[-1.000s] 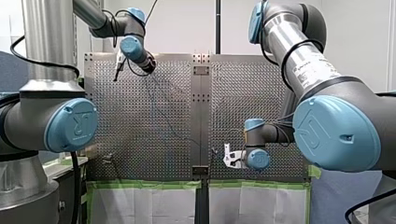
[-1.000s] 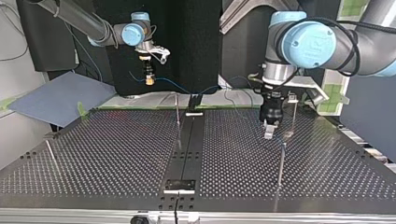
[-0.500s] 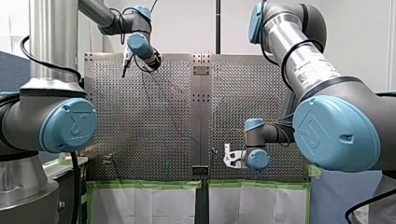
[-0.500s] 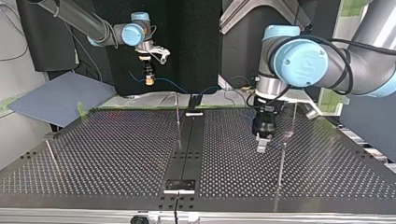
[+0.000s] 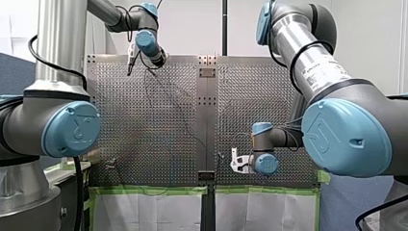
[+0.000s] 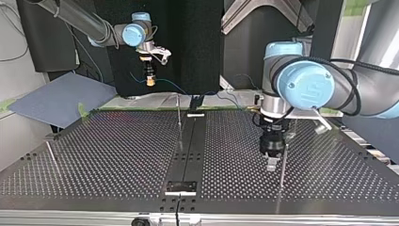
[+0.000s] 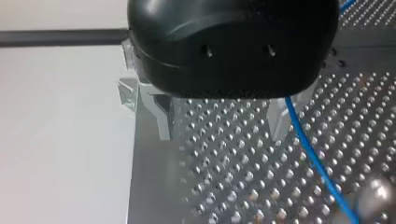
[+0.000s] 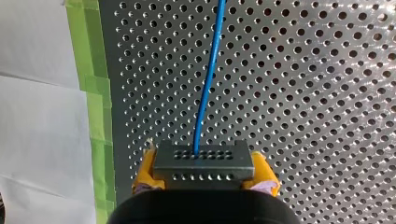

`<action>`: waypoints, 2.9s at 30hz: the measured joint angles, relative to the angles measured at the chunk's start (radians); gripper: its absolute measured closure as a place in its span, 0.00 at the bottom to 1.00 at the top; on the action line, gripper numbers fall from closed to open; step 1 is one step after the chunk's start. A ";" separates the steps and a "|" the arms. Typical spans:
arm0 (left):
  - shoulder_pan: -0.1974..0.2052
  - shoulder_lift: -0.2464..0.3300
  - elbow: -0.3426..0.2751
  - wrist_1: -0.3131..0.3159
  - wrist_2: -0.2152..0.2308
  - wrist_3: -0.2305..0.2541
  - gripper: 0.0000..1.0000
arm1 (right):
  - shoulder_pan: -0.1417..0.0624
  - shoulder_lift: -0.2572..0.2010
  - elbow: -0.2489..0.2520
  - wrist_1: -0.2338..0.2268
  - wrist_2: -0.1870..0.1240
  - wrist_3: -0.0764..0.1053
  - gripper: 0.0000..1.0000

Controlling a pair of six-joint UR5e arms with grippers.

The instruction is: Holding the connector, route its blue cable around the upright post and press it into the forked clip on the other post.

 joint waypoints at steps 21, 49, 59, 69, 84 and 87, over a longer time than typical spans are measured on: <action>0.014 -0.081 0.190 -0.086 0.008 -0.036 0.00 | 0.000 0.000 0.000 -0.004 0.000 0.001 1.00; -0.006 -0.201 0.191 -0.108 0.008 -0.086 0.00 | -0.001 0.000 0.000 0.002 -0.002 -0.001 1.00; -0.032 -0.215 0.160 -0.111 -0.009 -0.066 0.00 | -0.001 0.000 0.000 0.002 -0.002 -0.001 1.00; -0.111 -0.275 0.103 -0.069 -0.084 -0.024 0.00 | -0.001 0.000 0.000 0.005 -0.002 -0.001 1.00; -0.202 -0.364 -0.001 0.031 -0.208 0.020 0.00 | -0.001 0.000 0.000 0.003 -0.002 0.000 1.00; -0.205 -0.366 -0.026 0.057 -0.233 0.021 0.00 | -0.001 0.000 0.000 0.003 -0.002 0.000 1.00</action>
